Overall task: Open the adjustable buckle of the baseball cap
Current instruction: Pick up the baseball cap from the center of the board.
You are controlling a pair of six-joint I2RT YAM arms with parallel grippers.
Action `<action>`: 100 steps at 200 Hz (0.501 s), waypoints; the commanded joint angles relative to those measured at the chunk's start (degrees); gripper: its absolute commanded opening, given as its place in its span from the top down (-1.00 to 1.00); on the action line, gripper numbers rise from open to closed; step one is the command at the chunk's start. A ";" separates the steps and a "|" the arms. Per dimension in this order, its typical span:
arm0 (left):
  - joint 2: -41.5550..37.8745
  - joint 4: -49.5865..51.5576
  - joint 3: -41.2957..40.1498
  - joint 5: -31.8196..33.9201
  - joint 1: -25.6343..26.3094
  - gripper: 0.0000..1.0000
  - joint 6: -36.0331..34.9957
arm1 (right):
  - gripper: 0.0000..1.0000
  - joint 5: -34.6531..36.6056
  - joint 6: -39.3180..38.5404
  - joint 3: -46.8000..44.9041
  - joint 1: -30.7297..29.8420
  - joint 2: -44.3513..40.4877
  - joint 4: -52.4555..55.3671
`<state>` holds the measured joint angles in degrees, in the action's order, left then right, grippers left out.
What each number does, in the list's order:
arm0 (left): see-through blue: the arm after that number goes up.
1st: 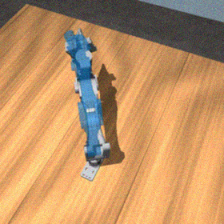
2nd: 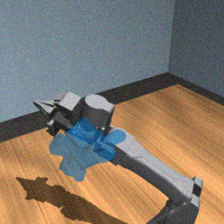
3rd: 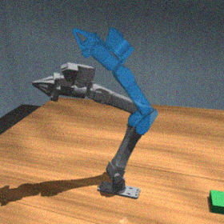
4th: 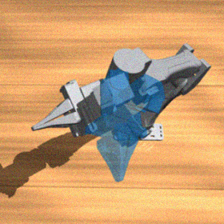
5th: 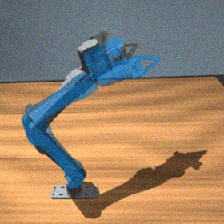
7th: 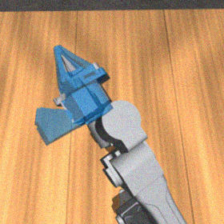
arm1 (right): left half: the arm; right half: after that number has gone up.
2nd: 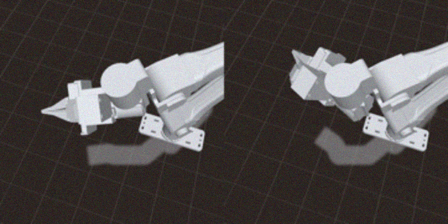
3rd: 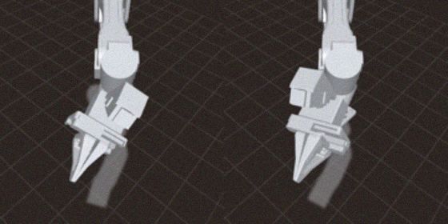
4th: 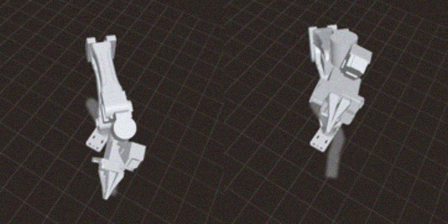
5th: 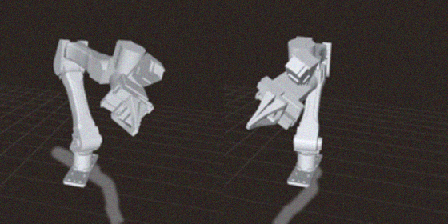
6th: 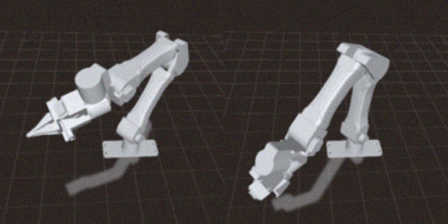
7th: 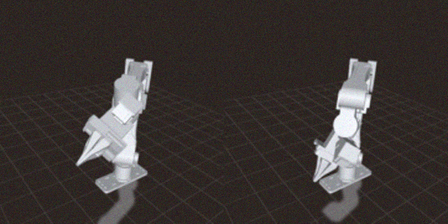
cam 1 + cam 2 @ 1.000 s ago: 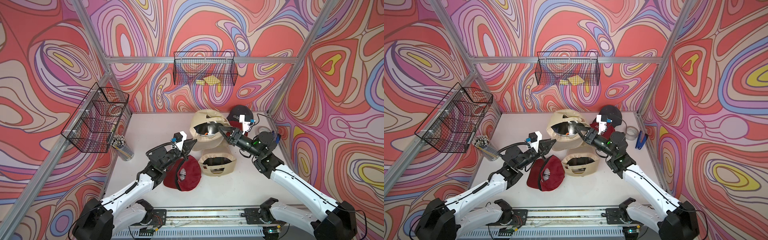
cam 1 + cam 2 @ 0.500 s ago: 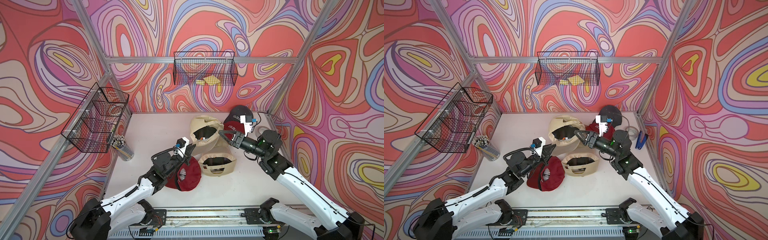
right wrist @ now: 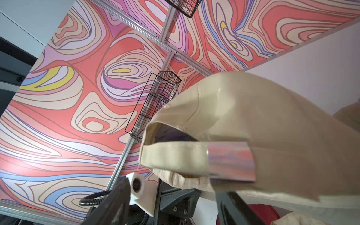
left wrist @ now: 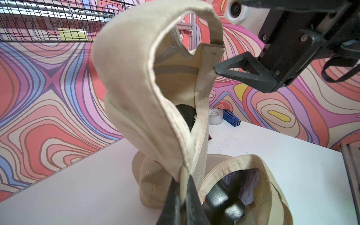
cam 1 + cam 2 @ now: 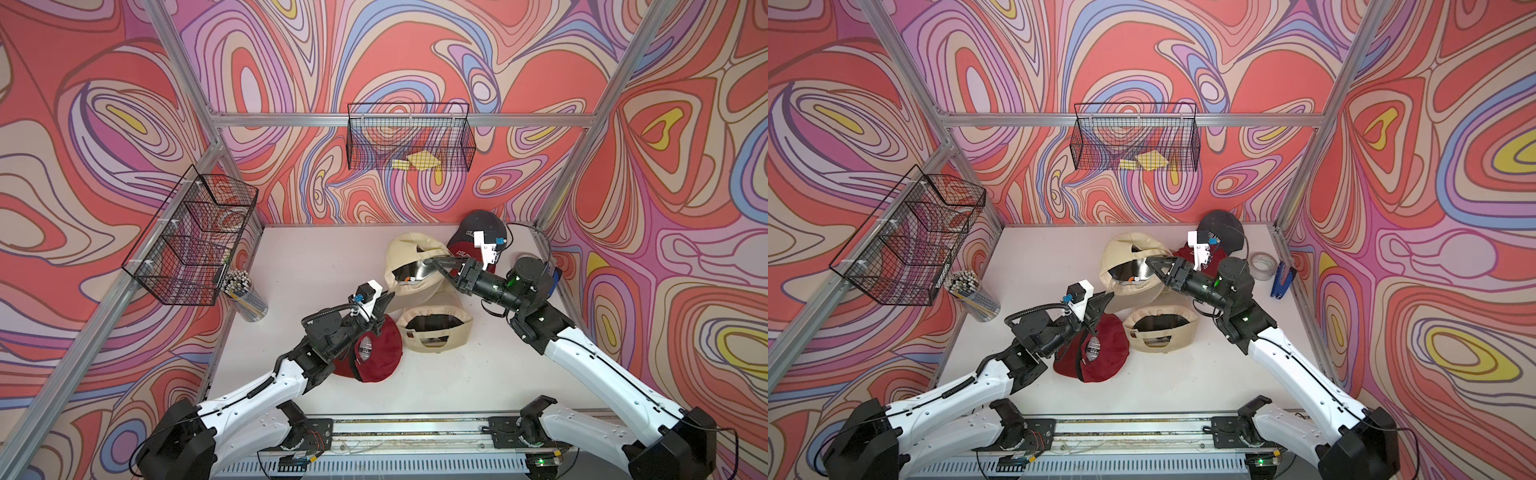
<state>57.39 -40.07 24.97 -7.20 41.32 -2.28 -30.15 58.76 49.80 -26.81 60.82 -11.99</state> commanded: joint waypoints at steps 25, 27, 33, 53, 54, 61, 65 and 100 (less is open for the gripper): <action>-1.79 -3.52 -1.00 0.58 1.03 1.00 -2.76 | -0.41 2.69 4.93 0.07 0.71 1.40 -5.65; -1.83 -3.58 -1.03 0.60 1.00 1.00 -2.80 | -0.40 2.72 5.17 -0.02 0.77 1.43 -5.74; -1.92 -3.84 -1.09 0.59 1.04 1.00 -2.98 | -0.39 2.86 5.88 -0.14 1.08 1.56 -5.55; -2.23 -4.97 -1.73 0.15 1.19 1.00 -3.25 | -0.31 2.82 8.39 -0.97 2.92 2.04 -5.07; -2.26 -5.03 -1.75 0.12 1.20 1.00 -3.29 | -0.30 2.82 8.48 -1.04 3.00 2.03 -5.11; -2.23 -5.82 -2.09 -0.21 1.30 1.00 -3.42 | -0.26 2.90 9.59 -1.69 3.71 2.10 -5.75; -2.19 -6.31 -2.30 -0.33 1.31 1.00 -3.55 | -0.24 2.78 10.26 -2.11 4.13 2.21 -6.22; -2.02 -10.29 -3.85 -0.40 1.61 1.00 -4.04 | -0.10 0.75 15.28 -4.83 7.25 3.74 -10.22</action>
<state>56.27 -43.57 21.98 -7.09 42.17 -4.58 -28.34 69.54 46.85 -20.86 63.18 -18.50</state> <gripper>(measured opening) 0.065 0.558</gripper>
